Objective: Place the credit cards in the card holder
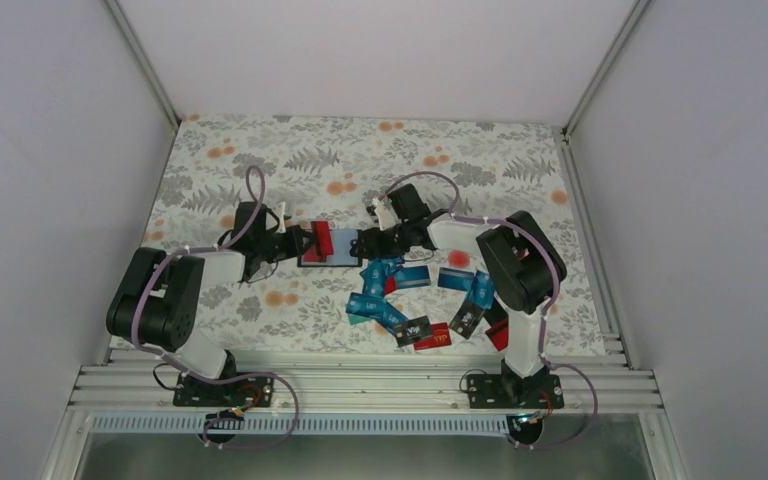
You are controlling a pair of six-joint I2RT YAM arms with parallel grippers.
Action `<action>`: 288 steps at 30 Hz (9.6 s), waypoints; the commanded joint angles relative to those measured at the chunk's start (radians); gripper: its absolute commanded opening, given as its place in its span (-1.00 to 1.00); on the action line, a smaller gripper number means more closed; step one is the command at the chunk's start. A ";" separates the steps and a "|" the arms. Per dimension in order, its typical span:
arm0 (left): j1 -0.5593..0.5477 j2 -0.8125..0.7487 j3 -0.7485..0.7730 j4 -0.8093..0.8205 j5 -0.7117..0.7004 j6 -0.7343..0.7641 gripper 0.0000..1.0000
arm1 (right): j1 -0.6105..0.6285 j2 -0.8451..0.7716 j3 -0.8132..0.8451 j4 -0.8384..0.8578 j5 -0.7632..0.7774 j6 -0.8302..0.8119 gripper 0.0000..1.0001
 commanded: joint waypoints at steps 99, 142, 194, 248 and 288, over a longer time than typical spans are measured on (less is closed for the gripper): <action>-0.084 0.280 0.297 -0.401 0.095 0.003 -0.80 | -0.010 0.080 0.074 -0.007 -0.061 -0.049 -0.03; -0.117 0.165 0.328 -0.537 -0.118 0.114 -0.95 | 0.075 0.070 0.107 0.027 -0.111 0.081 0.12; -0.158 0.244 0.336 -0.566 -0.153 0.127 -0.95 | 0.070 0.086 0.106 0.085 -0.167 0.154 0.11; 0.088 -0.110 0.166 -0.584 -0.319 0.019 -0.93 | 0.143 0.394 0.622 -0.056 -0.224 0.082 0.13; -0.049 -0.158 0.058 -0.593 -0.261 0.059 -0.59 | -0.085 -0.599 -0.238 -0.592 0.706 0.192 0.33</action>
